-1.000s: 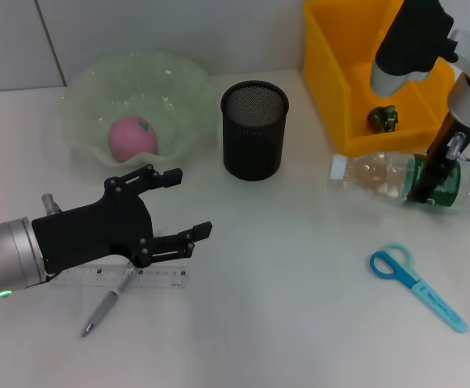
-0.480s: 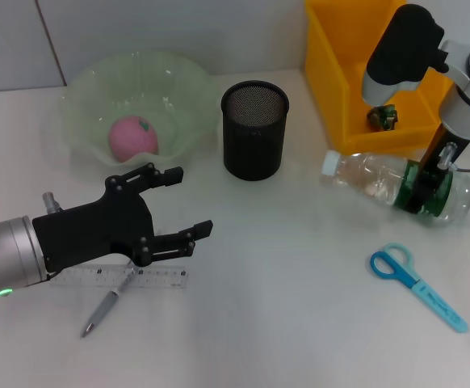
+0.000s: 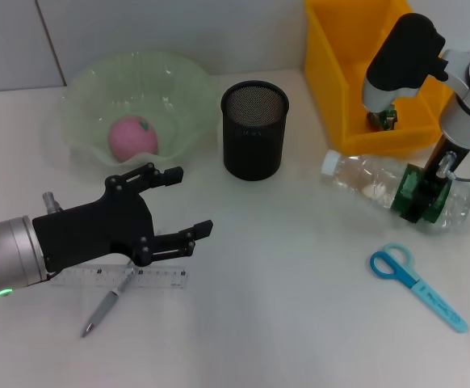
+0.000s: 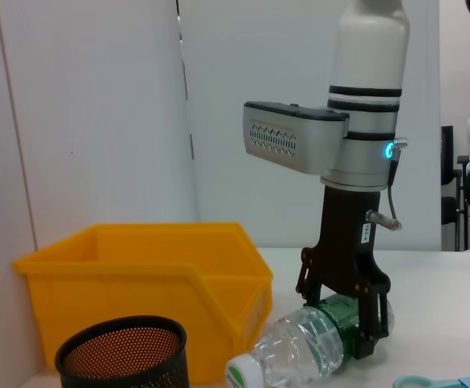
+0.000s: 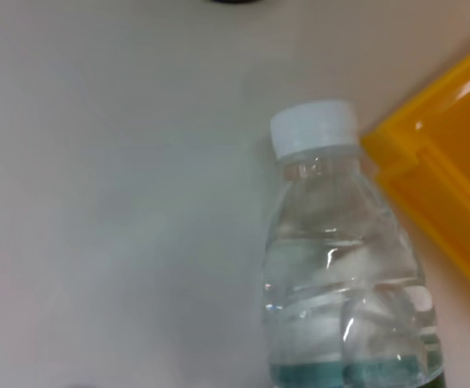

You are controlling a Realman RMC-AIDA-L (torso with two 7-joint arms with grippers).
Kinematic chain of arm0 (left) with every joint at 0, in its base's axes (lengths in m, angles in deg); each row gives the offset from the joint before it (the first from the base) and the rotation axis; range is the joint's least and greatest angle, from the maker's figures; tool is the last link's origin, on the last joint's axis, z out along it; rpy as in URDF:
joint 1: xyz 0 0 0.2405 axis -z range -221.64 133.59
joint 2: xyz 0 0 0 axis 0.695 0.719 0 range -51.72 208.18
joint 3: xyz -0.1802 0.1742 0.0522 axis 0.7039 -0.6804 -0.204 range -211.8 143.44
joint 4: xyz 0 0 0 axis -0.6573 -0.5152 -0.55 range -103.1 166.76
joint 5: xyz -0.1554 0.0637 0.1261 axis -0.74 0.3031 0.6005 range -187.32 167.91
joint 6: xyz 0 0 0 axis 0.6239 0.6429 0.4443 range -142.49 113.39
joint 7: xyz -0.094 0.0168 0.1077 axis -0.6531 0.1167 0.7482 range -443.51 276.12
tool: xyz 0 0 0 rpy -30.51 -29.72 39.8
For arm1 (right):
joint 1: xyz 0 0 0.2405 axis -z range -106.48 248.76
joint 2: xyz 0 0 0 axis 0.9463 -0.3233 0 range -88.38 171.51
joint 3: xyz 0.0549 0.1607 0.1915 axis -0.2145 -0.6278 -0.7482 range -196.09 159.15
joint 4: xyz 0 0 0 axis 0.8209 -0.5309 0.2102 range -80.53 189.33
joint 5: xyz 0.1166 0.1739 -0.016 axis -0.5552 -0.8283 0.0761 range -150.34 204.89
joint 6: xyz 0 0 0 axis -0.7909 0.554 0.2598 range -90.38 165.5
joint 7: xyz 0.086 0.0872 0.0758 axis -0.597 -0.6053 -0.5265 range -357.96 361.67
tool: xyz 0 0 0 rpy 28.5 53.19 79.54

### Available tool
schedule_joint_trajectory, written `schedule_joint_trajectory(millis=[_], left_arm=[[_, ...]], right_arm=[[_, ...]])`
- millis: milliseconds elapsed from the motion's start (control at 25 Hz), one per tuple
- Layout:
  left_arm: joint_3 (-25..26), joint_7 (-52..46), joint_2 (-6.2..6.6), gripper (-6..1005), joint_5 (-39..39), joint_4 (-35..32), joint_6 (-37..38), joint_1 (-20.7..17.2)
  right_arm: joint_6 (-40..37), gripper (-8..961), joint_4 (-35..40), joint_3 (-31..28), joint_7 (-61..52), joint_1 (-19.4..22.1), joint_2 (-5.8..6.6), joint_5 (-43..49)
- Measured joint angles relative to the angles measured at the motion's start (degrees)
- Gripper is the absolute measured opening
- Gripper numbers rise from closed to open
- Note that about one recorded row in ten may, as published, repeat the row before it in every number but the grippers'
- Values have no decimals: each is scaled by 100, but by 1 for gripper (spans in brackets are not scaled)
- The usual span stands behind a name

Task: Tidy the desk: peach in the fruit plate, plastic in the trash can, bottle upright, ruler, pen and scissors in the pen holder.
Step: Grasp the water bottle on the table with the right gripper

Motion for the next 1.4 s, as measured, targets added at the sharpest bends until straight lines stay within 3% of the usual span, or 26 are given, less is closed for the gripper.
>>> schedule_joint_trajectory(millis=[760,1040,1400], left_arm=[[-10,7,0,859,1,0,38,8],[-14,8,0,859,1,-9,46,14],[-18,9,0,859,1,-40,48,17]], right_arm=[[83,840,-80,-55,-26,57,-51,-9],[97,782,-131,-55,-26,55,-49,-9],[98,781,-25,-82,-9,133,-54,-19]])
